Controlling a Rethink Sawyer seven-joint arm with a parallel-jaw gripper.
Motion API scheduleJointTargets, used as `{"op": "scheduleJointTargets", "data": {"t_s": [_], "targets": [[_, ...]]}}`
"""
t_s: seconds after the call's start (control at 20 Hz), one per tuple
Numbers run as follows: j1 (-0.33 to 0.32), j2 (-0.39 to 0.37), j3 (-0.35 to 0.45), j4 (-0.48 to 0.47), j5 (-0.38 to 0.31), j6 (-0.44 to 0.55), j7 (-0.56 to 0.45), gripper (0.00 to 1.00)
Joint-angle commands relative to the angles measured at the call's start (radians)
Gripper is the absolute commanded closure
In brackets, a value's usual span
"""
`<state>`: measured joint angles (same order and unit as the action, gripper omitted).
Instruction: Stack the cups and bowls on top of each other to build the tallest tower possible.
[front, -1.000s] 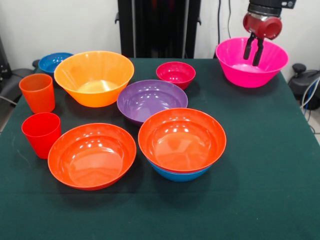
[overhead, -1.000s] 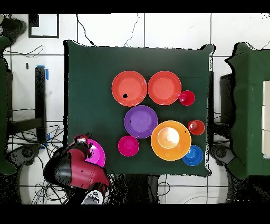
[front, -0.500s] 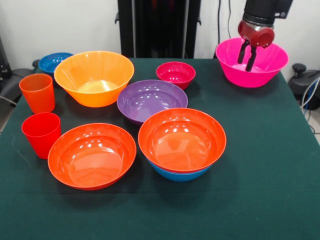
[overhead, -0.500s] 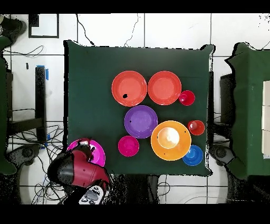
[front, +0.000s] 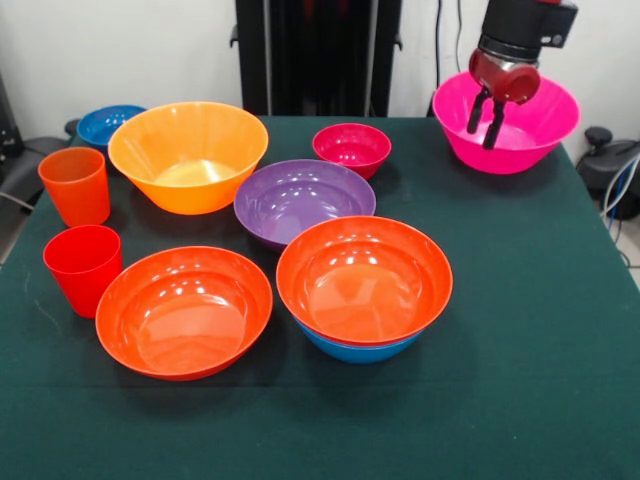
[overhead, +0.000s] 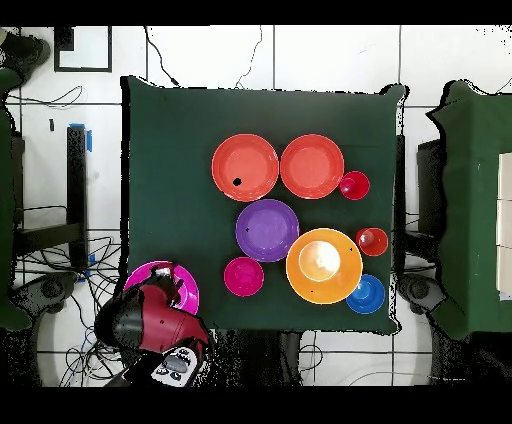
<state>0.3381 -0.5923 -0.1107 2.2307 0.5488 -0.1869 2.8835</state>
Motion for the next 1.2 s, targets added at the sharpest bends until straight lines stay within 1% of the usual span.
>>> {"op": "scheduleJointTargets", "data": {"t_s": [0.05, 0.3, 0.5, 0.55, 0.65, 0.85, 0.95, 1.05, 1.2], "targets": [[-0.019, 0.079, 0.120, -0.046, 0.039, -0.049, 0.221, 0.00], [-0.037, 0.096, 0.139, -0.049, 0.025, -0.083, 0.226, 0.00], [-0.037, 0.096, 0.139, -0.047, 0.035, -0.088, 0.224, 0.00], [-0.027, 0.082, 0.129, -0.042, 0.047, -0.071, 0.217, 0.00], [0.015, 0.047, 0.095, -0.035, 0.088, -0.018, 0.197, 0.00], [0.062, -0.041, 0.035, -0.001, 0.123, 0.109, 0.161, 0.00], [0.075, -0.072, 0.012, 0.003, 0.125, 0.162, 0.148, 0.00], [0.069, -0.093, 0.010, 0.012, 0.115, 0.190, 0.145, 0.00], [0.050, -0.079, 0.033, 0.011, 0.105, 0.166, 0.156, 0.00]]}}
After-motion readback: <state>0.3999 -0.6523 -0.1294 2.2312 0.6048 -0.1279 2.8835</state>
